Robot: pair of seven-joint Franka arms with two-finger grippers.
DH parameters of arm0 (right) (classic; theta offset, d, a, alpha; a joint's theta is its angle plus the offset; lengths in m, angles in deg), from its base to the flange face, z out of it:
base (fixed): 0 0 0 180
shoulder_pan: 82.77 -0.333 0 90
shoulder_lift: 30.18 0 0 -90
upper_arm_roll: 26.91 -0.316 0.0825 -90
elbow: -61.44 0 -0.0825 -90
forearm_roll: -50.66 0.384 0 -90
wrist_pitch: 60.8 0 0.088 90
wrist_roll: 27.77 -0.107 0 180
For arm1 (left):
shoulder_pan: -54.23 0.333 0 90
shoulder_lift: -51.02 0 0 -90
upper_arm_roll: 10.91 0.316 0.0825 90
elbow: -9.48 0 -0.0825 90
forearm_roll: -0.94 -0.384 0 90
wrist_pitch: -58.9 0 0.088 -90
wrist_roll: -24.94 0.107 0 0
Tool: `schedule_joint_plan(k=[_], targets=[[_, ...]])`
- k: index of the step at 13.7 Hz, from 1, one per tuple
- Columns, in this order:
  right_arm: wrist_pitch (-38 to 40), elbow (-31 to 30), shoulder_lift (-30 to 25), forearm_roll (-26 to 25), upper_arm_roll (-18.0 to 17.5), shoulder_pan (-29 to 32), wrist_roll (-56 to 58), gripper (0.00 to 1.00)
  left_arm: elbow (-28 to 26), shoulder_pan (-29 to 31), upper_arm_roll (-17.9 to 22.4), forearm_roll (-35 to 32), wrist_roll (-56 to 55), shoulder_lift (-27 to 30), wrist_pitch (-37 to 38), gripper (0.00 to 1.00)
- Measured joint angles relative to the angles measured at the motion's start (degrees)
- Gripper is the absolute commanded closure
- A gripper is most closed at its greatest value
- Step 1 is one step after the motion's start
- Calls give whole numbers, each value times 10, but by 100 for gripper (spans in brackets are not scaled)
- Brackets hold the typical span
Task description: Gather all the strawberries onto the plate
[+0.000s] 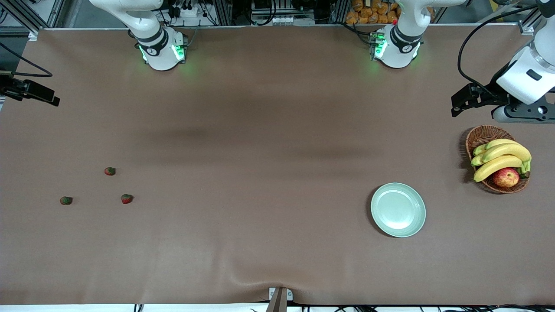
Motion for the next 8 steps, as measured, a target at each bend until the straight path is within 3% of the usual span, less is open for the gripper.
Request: schedule_joint_plan(k=[8], targets=[[-11, -1, 3, -2, 0, 0, 1, 0, 0, 4, 0, 0, 0, -1, 1, 0]])
